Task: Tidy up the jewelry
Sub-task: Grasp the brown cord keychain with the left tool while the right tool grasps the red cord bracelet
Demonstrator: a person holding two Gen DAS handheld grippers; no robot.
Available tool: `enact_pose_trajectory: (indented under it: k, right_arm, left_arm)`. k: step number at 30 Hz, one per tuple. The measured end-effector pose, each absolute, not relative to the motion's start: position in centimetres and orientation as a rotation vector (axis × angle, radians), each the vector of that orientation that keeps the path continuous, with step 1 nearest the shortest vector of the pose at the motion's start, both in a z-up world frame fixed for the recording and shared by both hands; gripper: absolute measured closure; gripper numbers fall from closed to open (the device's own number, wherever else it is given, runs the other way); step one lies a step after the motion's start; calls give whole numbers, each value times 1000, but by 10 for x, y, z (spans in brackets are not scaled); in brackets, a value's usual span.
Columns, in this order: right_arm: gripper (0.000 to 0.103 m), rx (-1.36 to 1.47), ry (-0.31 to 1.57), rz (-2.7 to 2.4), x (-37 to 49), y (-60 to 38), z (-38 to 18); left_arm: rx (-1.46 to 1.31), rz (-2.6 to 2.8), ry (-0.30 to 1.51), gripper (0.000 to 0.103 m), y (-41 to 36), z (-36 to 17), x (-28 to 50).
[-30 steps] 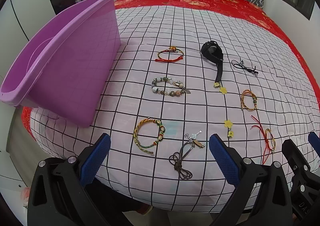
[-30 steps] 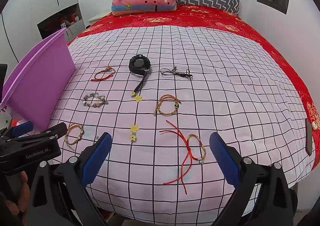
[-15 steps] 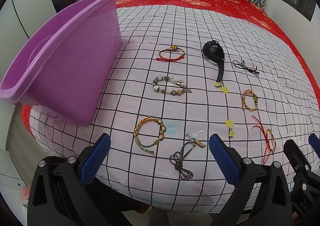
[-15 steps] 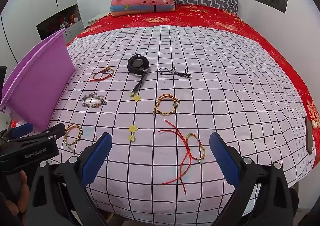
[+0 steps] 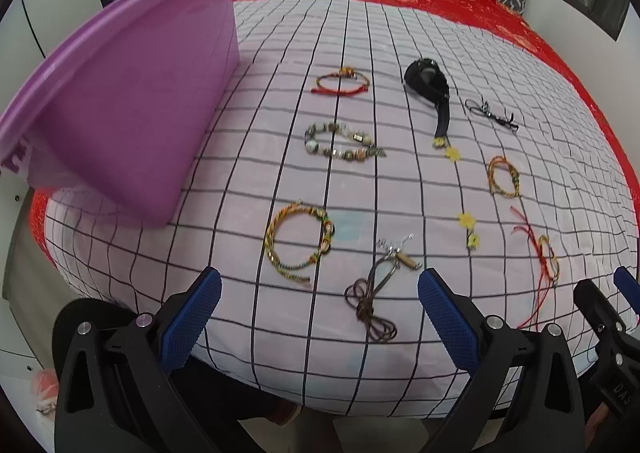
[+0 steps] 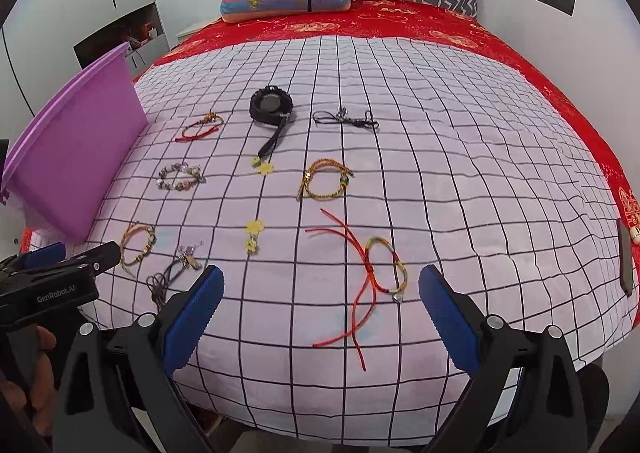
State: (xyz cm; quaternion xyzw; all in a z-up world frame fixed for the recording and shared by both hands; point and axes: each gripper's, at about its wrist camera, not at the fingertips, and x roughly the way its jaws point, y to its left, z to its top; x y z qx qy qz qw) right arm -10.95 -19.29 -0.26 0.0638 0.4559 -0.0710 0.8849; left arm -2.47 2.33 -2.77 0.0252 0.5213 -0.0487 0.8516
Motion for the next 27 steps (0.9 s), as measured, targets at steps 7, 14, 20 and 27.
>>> enact_pose_trajectory:
  k: [7,14,20,27]
  right_arm:
    - [9,164,990,-158,-116,-203,-28]
    - [9,180,1031,-193,-115,-216,-55]
    - [9,178,1058,-226,-108,-228,-73]
    - [9,167,1087,-263,-94,-244,-90]
  left_arm:
    - [35,-91,1140,6,34,-59,-33]
    - [89,-114,1173,6,18,-84,-32]
    - [75,-123,1181,6,9,-97,-33]
    - [56,-107,1209,6,7,-109,-28]
